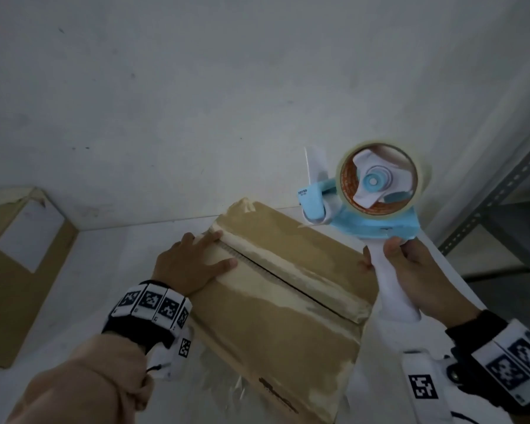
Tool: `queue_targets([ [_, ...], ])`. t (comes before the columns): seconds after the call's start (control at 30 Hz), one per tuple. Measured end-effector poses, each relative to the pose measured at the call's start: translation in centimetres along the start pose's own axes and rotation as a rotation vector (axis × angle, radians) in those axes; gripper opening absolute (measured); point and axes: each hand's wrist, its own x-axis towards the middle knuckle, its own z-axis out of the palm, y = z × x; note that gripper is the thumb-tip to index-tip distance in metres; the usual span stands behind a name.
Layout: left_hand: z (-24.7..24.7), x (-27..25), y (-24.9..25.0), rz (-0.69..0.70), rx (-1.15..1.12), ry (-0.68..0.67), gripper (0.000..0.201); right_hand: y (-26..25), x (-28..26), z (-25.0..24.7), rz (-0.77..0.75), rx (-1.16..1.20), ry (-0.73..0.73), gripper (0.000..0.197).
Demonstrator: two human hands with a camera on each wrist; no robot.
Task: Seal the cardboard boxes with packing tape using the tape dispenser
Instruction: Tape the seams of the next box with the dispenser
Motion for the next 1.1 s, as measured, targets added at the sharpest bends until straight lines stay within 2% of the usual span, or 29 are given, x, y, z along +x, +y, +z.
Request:
queue_targets([
  [0.13,0.2,-2.8,0.0,-0.035,-0.036,-0.017,0.077,-1.3,0.6,1.3,-0.018,0.04,-0.121,0.083],
  [0.23,0.5,-5.6,0.1,-0.06,-0.008,-0.009,0.08,-2.0,0.8,2.5,-0.012,0.003,-0.209,0.083],
  [0.33,0.8,-8.7,0.3,-0.055,0.047,-0.014,0.088,-2.5,0.8,3.6,-0.005,-0.009,-0.302,0.079],
  [0.43,0.9,-10.3,-0.1,-0.034,0.044,-0.048,0.087,-2.6,0.9,4.5,0.008,0.047,-0.376,0.074],
  [0.47,0.7,-10.4,-0.3,-0.013,0.054,-0.028,0.086,-2.7,1.0,4.7,0.01,0.065,-0.392,0.074],
  [0.53,0.4,-10.1,-0.7,0.054,0.081,0.129,0.087,-2.9,1.2,5.1,0.014,0.099,-0.411,0.077],
  [0.6,-0.8,-10.0,-0.3,0.09,-0.002,0.236,0.106,-3.0,1.4,5.4,0.025,0.134,-0.424,0.074],
  [0.63,-1.6,-10.0,0.0,0.104,-0.081,0.261,0.109,-3.0,1.5,5.6,0.022,0.158,-0.43,0.068],
  [0.7,-2.9,-10.0,0.7,0.145,-0.236,0.278,0.093,-3.1,1.6,6.1,-0.019,0.197,-0.429,0.055],
  [0.8,-4.6,-9.6,1.9,0.23,-0.433,0.327,0.063,-3.3,1.7,6.7,-0.113,0.189,-0.425,0.06],
  [0.87,-5.5,-9.0,2.5,0.223,-0.634,0.274,0.041,-3.6,1.9,6.9,-0.137,0.185,-0.417,0.051],
  [1.0,-6.8,-7.6,3.9,0.179,-0.949,0.113,0.034,-3.5,2.4,7.5,-0.201,0.17,-0.387,0.076],
  [1.07,-7.1,-7.3,4.2,0.156,-1.033,0.049,0.032,-3.3,2.5,7.7,-0.189,0.159,-0.37,0.069],
  [1.1,-7.2,-7.3,4.2,0.15,-1.079,0.021,0.031,-3.3,2.5,7.7,-0.162,0.144,-0.35,0.058],
])
